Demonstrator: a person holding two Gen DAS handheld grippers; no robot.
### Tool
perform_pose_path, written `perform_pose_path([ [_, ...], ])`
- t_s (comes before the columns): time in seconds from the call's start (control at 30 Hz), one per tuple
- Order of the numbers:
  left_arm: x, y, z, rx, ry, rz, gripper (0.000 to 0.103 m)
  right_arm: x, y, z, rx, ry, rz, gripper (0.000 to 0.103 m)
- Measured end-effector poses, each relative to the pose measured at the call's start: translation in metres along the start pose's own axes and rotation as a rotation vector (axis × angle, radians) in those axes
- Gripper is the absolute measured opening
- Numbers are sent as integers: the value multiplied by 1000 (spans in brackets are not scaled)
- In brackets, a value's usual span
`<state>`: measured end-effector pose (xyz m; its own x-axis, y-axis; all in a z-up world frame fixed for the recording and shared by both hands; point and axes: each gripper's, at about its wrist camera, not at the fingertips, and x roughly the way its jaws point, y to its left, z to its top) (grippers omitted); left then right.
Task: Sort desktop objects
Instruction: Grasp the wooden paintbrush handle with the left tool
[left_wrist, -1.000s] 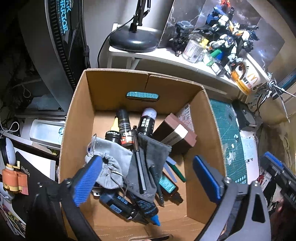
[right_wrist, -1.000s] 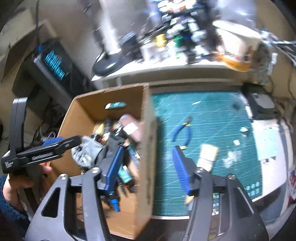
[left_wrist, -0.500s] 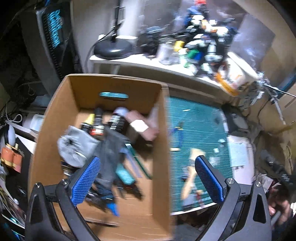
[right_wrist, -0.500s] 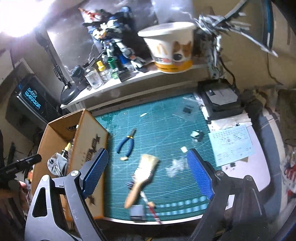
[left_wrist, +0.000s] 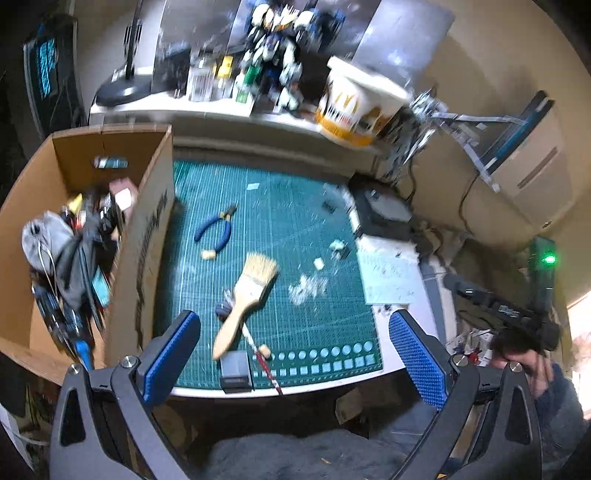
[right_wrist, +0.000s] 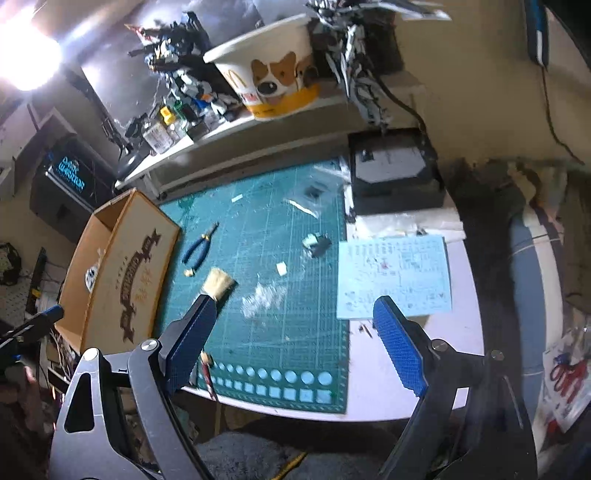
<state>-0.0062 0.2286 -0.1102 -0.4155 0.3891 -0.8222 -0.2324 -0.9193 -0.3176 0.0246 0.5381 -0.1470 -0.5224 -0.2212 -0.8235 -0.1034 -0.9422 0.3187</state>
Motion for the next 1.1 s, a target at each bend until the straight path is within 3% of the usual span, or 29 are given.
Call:
perform_pose_path([
  [0.13, 36, 6, -14, 6, 23, 25, 100, 6, -6, -11, 7, 33, 11, 86],
  [0.27, 63, 5, -28, 37, 24, -54, 94, 13, -5, -22, 0, 62, 31, 86],
  [0.3, 71, 6, -31, 40, 40, -46, 91, 17, -4, -25, -8, 73, 36, 86],
  [0.5, 122, 28, -39, 32, 127, 19, 55, 27, 3, -36, -21, 101, 75, 86],
  [0.63, 148, 40, -42, 77, 156, 115, 54, 31, 4, -40, -31, 117, 87, 86],
  [0.8, 166, 56, -43, 64, 193, 166, 54, 31, -2, -42, -23, 121, 90, 86],
  [0.9, 176, 56, -46, 105, 213, 198, 35, 31, -7, -42, -16, 125, 88, 86],
  [1.1, 177, 53, -45, 93, 233, 185, 25, 32, -16, -43, 6, 136, 82, 86],
])
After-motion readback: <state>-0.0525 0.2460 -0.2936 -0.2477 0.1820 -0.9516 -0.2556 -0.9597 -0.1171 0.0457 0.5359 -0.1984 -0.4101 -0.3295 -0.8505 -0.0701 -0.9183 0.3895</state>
